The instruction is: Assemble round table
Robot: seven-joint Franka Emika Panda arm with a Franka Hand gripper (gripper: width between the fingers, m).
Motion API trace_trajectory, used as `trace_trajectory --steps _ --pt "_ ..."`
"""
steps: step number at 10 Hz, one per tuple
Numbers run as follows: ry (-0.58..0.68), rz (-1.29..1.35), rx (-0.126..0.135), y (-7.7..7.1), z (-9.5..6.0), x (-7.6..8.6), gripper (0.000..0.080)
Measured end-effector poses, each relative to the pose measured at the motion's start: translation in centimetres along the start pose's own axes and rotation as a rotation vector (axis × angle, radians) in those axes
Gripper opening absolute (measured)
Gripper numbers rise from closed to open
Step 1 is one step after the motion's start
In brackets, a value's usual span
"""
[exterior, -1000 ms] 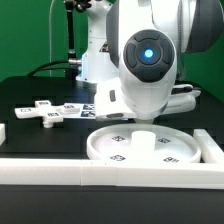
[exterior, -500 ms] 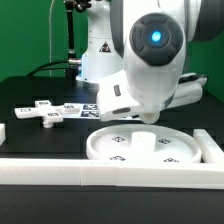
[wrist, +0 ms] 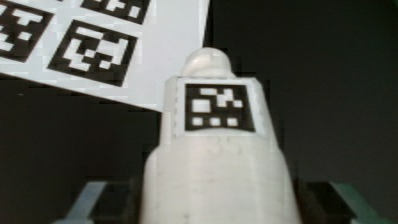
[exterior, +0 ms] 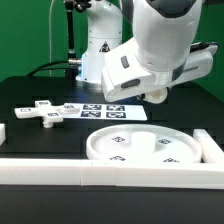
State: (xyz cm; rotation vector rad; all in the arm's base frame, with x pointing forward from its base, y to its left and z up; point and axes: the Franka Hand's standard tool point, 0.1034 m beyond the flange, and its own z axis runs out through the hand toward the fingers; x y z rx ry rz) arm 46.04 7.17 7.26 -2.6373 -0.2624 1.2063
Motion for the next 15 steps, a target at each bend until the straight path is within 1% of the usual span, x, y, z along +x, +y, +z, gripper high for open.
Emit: trace_trajectory --steps 1,2,3,4,5,6,7,8,10,11,12,13,14,15 --pt "0.036 0.000 -0.007 0.1 -0.3 0.5 0.0409" --pt "0.053 -0.017 -0.011 0.1 -0.8 0.6 0.0409" --pt "0.112 -0.037 -0.024 0.2 -2.4 0.7 0.0409" --pt "0.212 -0.038 -0.049 0.0 -4.7 0.5 0.0409" --pt "0.287 -0.037 -0.068 -0.2 -5.8 -0.2 0.0409" --pt "0.348 -0.036 -0.079 -0.3 -6.9 -0.5 0.0409" --pt "0.445 -0.033 -0.092 0.0 -7.1 0.1 0.0409" --pt "0.504 -0.027 -0.107 0.3 -6.9 0.1 0.0409" --pt "0.656 -0.027 -0.136 0.8 -7.5 0.8 0.0409" --pt "0.728 -0.069 -0.179 1.2 -7.6 1.2 0.0409" --pt "0.790 -0.109 -0.212 1.5 -8.8 1.3 0.0409" --pt "0.871 -0.137 -0.253 2.2 -10.1 1.5 0.0409" --pt "0.937 -0.146 -0.284 2.7 -10.6 1.6 0.0409" --pt "0.976 -0.140 -0.293 3.1 -10.4 1.7 0.0409"
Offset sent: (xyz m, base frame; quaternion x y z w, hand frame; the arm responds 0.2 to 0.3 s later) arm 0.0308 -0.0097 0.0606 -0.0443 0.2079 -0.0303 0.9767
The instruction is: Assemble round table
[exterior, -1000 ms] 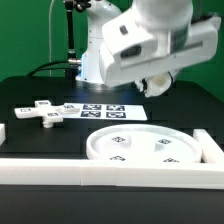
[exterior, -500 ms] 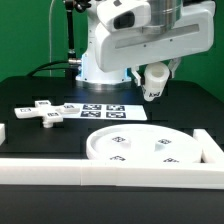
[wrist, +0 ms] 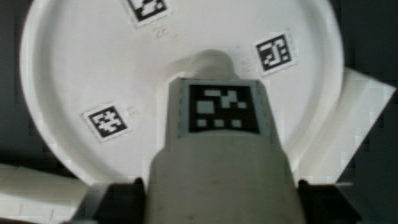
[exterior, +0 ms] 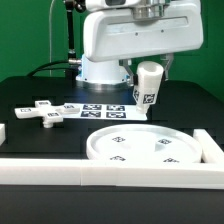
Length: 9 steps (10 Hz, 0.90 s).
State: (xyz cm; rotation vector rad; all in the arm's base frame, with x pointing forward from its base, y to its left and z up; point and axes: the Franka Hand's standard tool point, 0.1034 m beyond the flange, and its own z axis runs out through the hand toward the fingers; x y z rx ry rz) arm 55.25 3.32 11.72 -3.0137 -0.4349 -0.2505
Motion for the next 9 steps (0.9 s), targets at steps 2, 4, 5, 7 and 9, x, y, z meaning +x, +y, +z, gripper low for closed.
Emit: trace_trajectory --steps 2,4,5,7,9 --pt "0.100 -0.012 -0.051 1.1 0.1 -0.1 0.0409" --pt "0.129 -0.032 -0.068 0.9 0.7 -0.3 0.0409" --pt "0.131 -0.039 -0.065 0.5 0.8 0.0 0.0409" --pt "0.131 -0.043 -0.058 0.5 1.4 0.9 0.0409" --pt "0.126 -0.041 -0.054 0.5 1.6 1.1 0.0409"
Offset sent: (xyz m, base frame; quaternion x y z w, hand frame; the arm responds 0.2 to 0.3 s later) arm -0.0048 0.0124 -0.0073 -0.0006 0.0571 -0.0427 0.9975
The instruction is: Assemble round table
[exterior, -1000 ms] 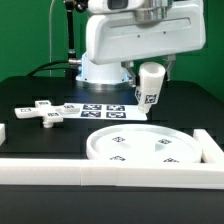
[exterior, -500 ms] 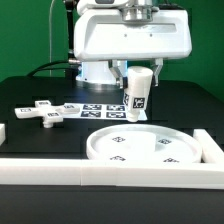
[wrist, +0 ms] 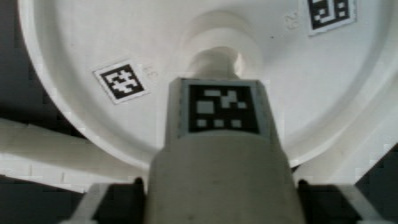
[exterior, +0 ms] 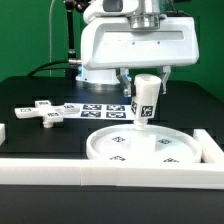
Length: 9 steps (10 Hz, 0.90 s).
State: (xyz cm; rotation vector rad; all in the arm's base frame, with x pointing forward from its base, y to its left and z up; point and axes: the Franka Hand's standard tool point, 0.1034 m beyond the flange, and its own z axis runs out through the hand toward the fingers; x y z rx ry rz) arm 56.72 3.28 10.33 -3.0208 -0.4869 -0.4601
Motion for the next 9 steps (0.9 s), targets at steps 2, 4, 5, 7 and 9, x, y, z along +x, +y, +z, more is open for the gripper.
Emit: trace_trajectory --steps 2,4,5,7,9 --pt "-0.001 0.000 0.000 -0.1 0.2 -0.1 0.0409" --pt "0.004 -0.004 0.002 -0.5 1.0 0.1 0.0409" --pt "0.002 -0.005 0.004 -0.5 1.3 0.2 0.0409" --pt "-0.003 -0.004 0.006 -0.6 1.6 -0.1 0.0409" --pt "0.000 -0.004 0.003 -0.7 1.9 -0.4 0.0409"
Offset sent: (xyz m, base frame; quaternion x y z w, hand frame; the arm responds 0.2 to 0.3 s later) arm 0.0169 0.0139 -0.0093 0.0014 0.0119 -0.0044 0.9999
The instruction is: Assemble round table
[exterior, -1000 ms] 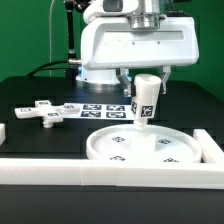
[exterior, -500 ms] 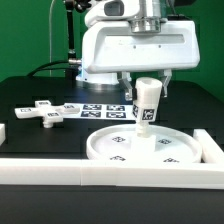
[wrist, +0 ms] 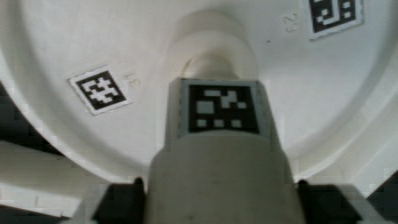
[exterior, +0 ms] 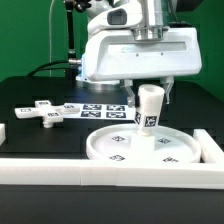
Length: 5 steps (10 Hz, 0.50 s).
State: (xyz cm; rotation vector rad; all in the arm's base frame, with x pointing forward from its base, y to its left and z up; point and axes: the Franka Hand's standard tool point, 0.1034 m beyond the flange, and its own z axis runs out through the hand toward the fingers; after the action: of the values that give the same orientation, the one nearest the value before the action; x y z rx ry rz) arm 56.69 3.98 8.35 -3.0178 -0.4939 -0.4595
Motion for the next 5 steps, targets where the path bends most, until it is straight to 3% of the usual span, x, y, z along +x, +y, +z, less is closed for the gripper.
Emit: trace_trajectory --steps 2,5 --pt "0.004 -0.001 -0.005 0.25 0.51 -0.30 0.0409" --pt "0.048 -0.002 -0.037 1.01 0.59 -0.47 0.0409"
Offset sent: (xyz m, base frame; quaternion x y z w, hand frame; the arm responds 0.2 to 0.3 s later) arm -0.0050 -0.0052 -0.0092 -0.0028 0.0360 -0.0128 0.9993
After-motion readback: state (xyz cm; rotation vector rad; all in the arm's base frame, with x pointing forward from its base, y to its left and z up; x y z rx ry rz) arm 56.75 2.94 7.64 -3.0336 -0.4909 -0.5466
